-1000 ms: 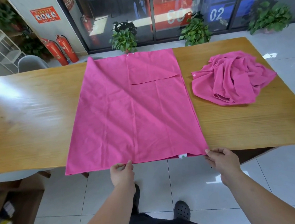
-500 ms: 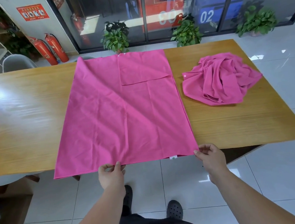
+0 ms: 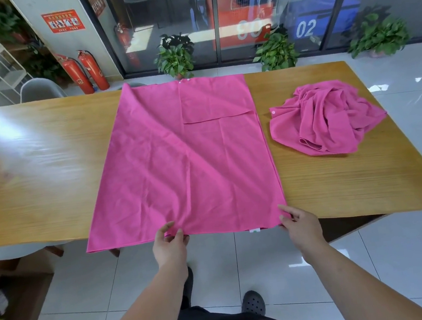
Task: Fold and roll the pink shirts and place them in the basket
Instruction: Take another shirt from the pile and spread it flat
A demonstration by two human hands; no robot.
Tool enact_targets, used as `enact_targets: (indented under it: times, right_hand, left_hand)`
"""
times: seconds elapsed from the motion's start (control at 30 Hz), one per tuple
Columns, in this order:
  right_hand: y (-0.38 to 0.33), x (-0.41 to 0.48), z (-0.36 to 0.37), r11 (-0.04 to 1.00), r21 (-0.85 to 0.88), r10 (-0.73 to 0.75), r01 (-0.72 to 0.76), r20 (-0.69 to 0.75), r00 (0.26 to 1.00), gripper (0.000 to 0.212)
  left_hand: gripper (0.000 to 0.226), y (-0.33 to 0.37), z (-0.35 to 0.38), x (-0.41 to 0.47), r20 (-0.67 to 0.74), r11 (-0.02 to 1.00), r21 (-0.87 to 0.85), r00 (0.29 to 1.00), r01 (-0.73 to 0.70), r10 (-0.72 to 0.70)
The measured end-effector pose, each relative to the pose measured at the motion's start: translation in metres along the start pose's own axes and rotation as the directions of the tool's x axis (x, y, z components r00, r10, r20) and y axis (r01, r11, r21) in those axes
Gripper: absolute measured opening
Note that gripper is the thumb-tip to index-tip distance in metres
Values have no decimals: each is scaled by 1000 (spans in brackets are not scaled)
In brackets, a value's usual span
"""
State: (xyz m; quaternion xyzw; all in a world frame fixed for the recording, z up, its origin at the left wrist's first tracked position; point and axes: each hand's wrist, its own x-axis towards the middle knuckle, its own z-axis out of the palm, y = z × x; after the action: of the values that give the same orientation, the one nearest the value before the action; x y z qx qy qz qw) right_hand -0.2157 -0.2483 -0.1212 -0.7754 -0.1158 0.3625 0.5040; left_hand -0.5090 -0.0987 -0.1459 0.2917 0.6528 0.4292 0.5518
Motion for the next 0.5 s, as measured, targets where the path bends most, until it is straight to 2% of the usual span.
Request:
enact_targets:
  times: [0.1,0.17,0.23,0.3,0.33,0.43,0.5]
  right_hand:
    - [-20,0,6,999,-7,40,-40,-27,999,42]
    - [-48,-5,14,991,-33,-133,133,1,991,44]
    - [-74,-13,17,940,-69,-334,334,12,942,45]
    - [-74,-15,13,917,-125,-384,379,-20,923,46]
    - [-62,-13,9,934,-160,-331,320,-44,943,48]
    - [-27,-10,1,968,-252,-14,-3,-66,998,55]
    - [-33,-11,7,961,-276,1,-12,-41,999,56]
  left_hand:
    - [32,2,-1,1,-6,1000,-2,1000,1,-1]
    - [40,2,-3,5,-8,1000,-14,1000,0,0]
    - [49,2,-5,6,-16,1000,-19,1000,-1,1]
    - [55,3,-5,6,-26,1000,-16,1000,0,0]
    - [57,3,-5,6,-21,1000,-13,1000,-4,3]
    - [62,5,-2,1,10,1000,26,1000,-8,7]
    - [63,6,-2,-1,20,999,42,1000,-12,11]
